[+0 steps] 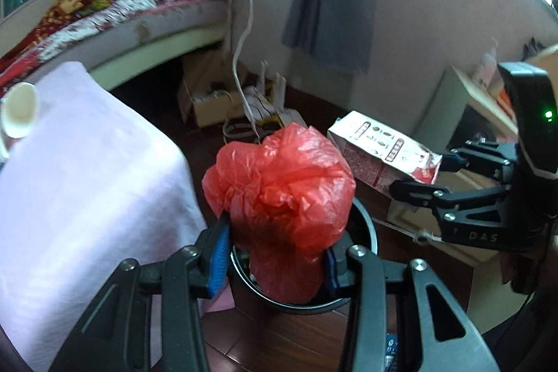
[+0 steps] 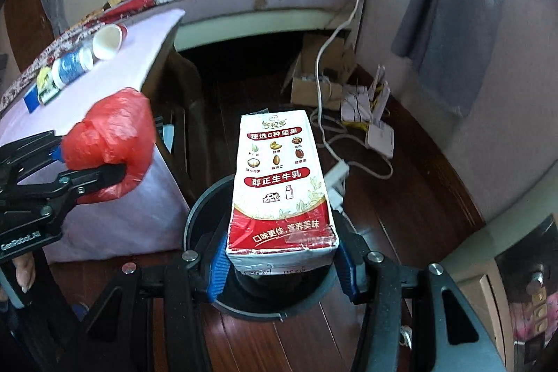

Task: Collect trash
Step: 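Carry the red bag and milk carton over the bin and release both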

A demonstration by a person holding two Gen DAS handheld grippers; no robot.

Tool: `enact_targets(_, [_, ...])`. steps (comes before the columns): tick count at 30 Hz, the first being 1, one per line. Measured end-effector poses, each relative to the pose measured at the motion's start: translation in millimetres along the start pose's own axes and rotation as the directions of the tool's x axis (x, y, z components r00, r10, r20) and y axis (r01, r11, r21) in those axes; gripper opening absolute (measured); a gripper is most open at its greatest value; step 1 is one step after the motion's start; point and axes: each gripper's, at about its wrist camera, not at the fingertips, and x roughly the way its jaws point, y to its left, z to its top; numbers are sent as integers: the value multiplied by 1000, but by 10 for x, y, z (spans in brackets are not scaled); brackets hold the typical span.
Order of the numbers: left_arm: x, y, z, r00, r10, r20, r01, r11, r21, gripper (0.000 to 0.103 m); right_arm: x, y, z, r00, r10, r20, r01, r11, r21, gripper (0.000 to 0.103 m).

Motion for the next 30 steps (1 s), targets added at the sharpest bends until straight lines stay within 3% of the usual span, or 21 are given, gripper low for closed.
enact_targets(6, [381, -47, -96, 992, -70, -104, 71, 997, 7, 45, 163, -87, -241, 999, 12, -51, -13, 1000, -21, 53])
enact_targets(12, [554, -38, -161, 980, -114, -161, 108, 993, -43, 50, 401, -74, -279, 994, 42, -105, -48, 997, -57, 53])
enact_targets(14, [600, -12, -169, 978, -109, -176, 99, 993, -64, 68, 496, -42, -271, 990, 60, -130, -69, 996, -65, 54])
enact_targets(15, [607, 11, -182, 980, -84, -180, 72, 995, -72, 85, 559, -27, -274, 990, 33, -137, -44, 996, -80, 55])
enact_targets(16, [564, 43, -184, 984, -65, -166, 52, 995, -83, 93, 595, -28, -275, 991, -4, -131, -8, 996, -89, 77])
enact_targets(17, [532, 61, -192, 986, -58, -159, 45, 995, -87, 96, 617, -42, -287, 991, -35, -130, 23, 995, -95, 101])
enact_targets(19, [443, 98, -201, 989, -3, -147, -10, 996, -89, 100, 619, -101, -279, 991, -44, -128, 35, 997, -76, 102])
enact_targets(24, [292, 163, -224, 992, 60, -110, -72, 991, -112, 102, 583, -141, -195, 989, -73, -127, 70, 997, -23, 103])
enact_targets(30, [165, 164, -216, 992, 92, -85, -102, 989, -110, 102, 442, -21, -132, 992, -82, -92, 79, 996, -37, 103])
